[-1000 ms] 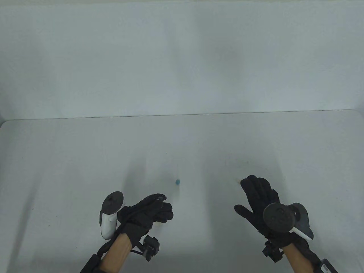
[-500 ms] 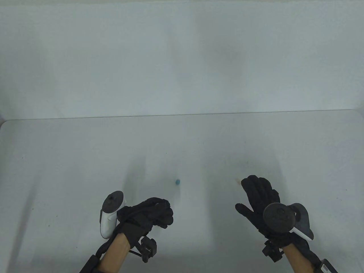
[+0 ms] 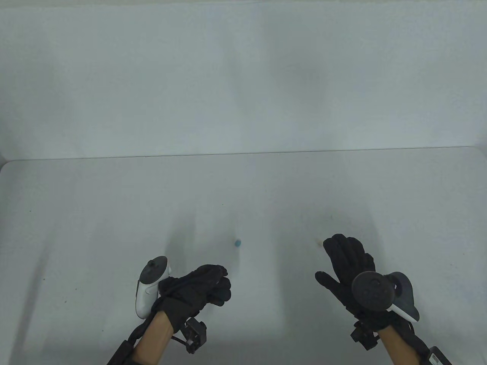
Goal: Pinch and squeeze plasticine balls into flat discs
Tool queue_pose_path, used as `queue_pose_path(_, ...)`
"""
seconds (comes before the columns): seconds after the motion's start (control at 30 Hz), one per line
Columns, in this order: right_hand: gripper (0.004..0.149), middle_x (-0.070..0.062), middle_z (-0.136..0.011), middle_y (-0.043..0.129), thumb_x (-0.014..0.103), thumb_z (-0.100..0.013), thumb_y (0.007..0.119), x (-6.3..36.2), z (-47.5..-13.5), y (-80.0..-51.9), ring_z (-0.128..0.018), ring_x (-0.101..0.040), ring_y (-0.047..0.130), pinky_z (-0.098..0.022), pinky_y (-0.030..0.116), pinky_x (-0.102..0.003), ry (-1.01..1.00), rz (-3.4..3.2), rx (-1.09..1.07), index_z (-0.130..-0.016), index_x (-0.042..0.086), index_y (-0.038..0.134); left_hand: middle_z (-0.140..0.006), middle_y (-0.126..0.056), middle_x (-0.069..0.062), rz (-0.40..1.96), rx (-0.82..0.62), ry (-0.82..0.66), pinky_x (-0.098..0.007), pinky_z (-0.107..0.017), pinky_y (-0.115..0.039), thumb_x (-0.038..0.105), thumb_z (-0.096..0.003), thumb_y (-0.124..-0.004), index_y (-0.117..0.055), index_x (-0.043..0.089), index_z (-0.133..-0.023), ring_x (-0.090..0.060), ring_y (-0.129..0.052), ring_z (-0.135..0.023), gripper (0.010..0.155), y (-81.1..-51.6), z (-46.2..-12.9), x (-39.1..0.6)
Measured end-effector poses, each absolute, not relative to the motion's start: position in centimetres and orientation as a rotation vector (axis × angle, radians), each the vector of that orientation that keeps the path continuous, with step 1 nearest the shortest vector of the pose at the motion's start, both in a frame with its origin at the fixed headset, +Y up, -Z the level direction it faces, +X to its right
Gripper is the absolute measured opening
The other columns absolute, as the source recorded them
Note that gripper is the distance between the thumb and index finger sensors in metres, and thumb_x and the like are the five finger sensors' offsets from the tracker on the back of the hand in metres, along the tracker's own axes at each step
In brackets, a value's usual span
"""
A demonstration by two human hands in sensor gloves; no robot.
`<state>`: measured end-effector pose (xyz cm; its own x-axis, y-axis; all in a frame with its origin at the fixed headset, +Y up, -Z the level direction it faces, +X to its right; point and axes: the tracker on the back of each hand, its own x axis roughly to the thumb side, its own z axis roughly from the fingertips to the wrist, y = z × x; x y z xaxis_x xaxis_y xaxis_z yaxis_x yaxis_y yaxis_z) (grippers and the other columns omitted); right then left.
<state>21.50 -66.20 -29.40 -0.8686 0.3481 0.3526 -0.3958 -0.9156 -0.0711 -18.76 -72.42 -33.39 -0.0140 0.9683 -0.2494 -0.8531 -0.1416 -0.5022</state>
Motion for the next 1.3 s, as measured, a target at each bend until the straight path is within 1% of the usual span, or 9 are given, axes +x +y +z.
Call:
queue_pose_path(0.1,0.076,-0.018,-0.122,0.033,0.06,-0.059,0.052,21.5,-29.4,-66.1,-0.109,-0.054,0.038,-0.068,0.046,-0.076,-0.204,2.706,0.469,-0.116,0.014,0.033,-0.09,-0.08,-0.021,1.61,-0.577,-0.187,-0.048,-0.059,-0.078,0.052,-0.0539,-0.065,-0.062,-0.002,-0.103,-0.033,-0.096,-0.07,0.074,-72.5,-33.5,-19.2)
queue_pose_path(0.3,0.076,-0.018,-0.122,0.033,0.06,-0.059,0.051,21.5,-29.4,-66.2,-0.109,-0.054,0.038,-0.068,0.046,-0.076,-0.198,2.702,0.468,-0.116,0.014,0.033,-0.069,-0.097,-0.009,1.507,-0.483,-0.116,-0.038,-0.045,-0.092,0.038,-0.054,-0.073,-0.082,0.007,-0.085,-0.018,-0.109,-0.046,0.044,-72.3,-33.6,-19.8)
queue_pose_path(0.53,0.076,-0.017,-0.122,0.033,0.06,-0.059,0.051,21.4,-29.4,-66.2,-0.109,-0.054,0.037,-0.068,0.046,-0.076,-0.203,2.698,0.473,-0.116,0.014,0.033,-0.059,-0.101,-0.006,1.492,-0.451,-0.11,-0.033,-0.04,-0.095,0.038,-0.0529,-0.074,-0.087,0.009,-0.079,-0.013,-0.111,-0.037,0.041,-72.1,-33.5,-20.0)
queue_pose_path(0.6,0.076,-0.018,-0.122,0.033,0.06,-0.059,0.051,21.4,-29.4,-66.2,-0.109,-0.054,0.037,-0.068,0.046,-0.076,-0.199,2.697,0.475,-0.116,0.014,0.033,-0.068,-0.098,-0.006,1.525,-0.438,-0.127,-0.035,-0.045,-0.092,0.042,-0.0545,-0.07,-0.084,0.011,-0.084,-0.017,-0.11,-0.046,0.045,-72.2,-33.5,-20.0)
queue_pose_path(0.67,0.076,-0.018,-0.122,0.033,0.06,-0.059,0.051,21.4,-29.4,-66.2,-0.109,-0.054,0.037,-0.068,0.046,-0.076,-0.196,2.7,0.476,-0.116,0.014,0.033,-0.099,-0.078,-0.021,1.59,-0.537,-0.235,-0.044,-0.057,-0.081,0.059,-0.0532,-0.062,-0.058,0.002,-0.109,-0.036,-0.093,-0.081,0.08,-72.4,-33.6,-19.8)
queue_pose_path(0.8,0.076,-0.018,-0.122,0.033,0.06,-0.059,0.051,21.4,-29.5,-66.3,-0.109,-0.054,0.038,-0.068,0.046,-0.076,-0.192,2.698,0.476,-0.116,0.014,0.033,-0.11,-0.061,-0.027,1.664,-0.582,-0.229,-0.054,-0.067,-0.07,0.065,-0.0528,-0.056,-0.043,-0.003,-0.113,-0.05,-0.072,-0.097,0.092,-72.9,-33.5,-19.5)
queue_pose_path(0.87,0.076,-0.018,-0.122,0.033,0.06,-0.059,0.051,21.4,-29.5,-66.3,-0.109,-0.054,0.038,-0.068,0.046,-0.076,-0.181,2.703,0.477,-0.116,0.014,0.033,-0.103,-0.071,-0.024,1.622,-0.566,-0.202,-0.051,-0.064,-0.076,0.062,-0.0543,-0.057,-0.052,-0.003,-0.109,-0.045,-0.082,-0.091,0.086,-73.1,-33.6,-19.6)
queue_pose_path(1.0,0.076,-0.018,-0.122,0.033,0.061,-0.059,0.051,21.3,-29.5,-66.4,-0.109,-0.054,0.037,-0.068,0.046,-0.076,-0.18,2.702,0.48,-0.116,0.014,0.033,-0.076,-0.097,-0.009,1.584,-0.507,-0.092,-0.042,-0.051,-0.087,0.045,-0.058,-0.063,-0.08,0.008,-0.089,-0.031,-0.105,-0.063,0.051,-73.1,-33.6,-20.1)
queue_pose_path(1.3,0.076,-0.018,-0.122,0.033,0.061,-0.059,0.051,21.2,-29.5,-66.4,-0.109,-0.054,0.037,-0.068,0.046,-0.076,-0.169,2.701,0.488,-0.116,0.014,0.033,-0.063,-0.103,-0.006,1.552,-0.479,-0.092,-0.034,-0.043,-0.095,0.034,-0.0565,-0.066,-0.083,0.003,-0.084,-0.021,-0.113,-0.049,0.045,-72.9,-33.8,-20.2)
